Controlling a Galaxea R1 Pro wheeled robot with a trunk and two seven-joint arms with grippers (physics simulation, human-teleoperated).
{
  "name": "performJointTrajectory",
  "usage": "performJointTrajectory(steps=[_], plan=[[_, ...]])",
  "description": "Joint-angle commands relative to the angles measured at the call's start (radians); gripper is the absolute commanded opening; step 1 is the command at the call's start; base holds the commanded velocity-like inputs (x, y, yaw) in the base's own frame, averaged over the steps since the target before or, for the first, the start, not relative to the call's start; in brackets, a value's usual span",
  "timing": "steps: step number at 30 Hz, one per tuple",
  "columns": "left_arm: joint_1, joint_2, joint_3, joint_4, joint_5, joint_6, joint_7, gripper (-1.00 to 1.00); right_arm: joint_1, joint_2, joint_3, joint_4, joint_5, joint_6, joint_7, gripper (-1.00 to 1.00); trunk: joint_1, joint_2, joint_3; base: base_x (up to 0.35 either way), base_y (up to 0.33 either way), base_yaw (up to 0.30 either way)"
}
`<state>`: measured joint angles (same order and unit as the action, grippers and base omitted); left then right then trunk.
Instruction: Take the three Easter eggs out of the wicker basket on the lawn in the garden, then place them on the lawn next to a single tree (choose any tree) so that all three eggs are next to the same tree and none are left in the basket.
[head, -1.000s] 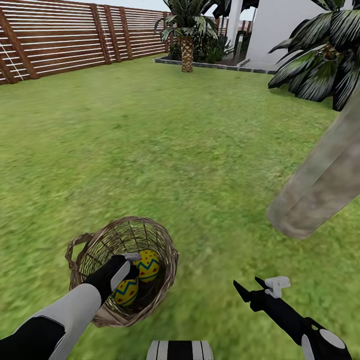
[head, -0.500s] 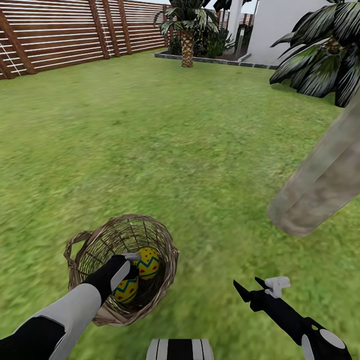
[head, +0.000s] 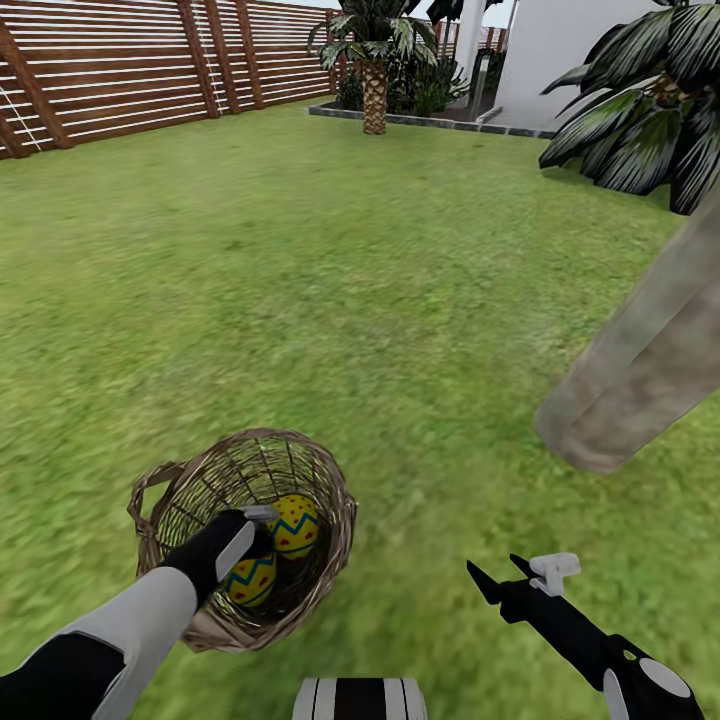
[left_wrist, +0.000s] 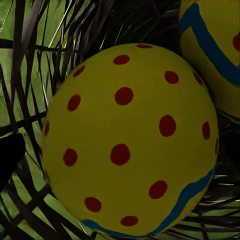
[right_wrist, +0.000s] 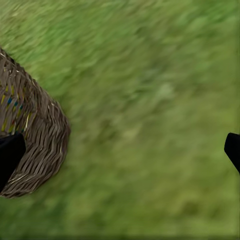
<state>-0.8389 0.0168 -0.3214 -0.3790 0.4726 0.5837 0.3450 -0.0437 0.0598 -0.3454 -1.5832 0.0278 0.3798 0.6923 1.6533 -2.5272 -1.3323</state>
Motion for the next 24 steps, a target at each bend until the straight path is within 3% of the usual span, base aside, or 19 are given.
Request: performJointTrajectory(steps=[1,4,24], plan=[[0.000,0.002,-0.007,-0.002,0.011,0.004,0.007,1.00,-0.001,0.001,-0.003,-0.001,0.003,0.007,0.007,1.00,0.000,0.000,-0.001,0.000,0.000,0.000],[0.000,0.006,-0.008,-0.002,0.012,0.004,0.007,1.00,-0.001,0.001,-0.003,-0.001,0.003,0.007,0.007,1.00,0.001,-0.001,-0.012,0.000,0.000,0.000],[0.001,0.009,-0.008,-0.004,0.014,-0.001,0.002,1.00,-0.001,0.001,-0.003,-0.001,0.003,0.007,0.007,1.00,0.001,-0.001,-0.012,0.000,0.000,0.000]])
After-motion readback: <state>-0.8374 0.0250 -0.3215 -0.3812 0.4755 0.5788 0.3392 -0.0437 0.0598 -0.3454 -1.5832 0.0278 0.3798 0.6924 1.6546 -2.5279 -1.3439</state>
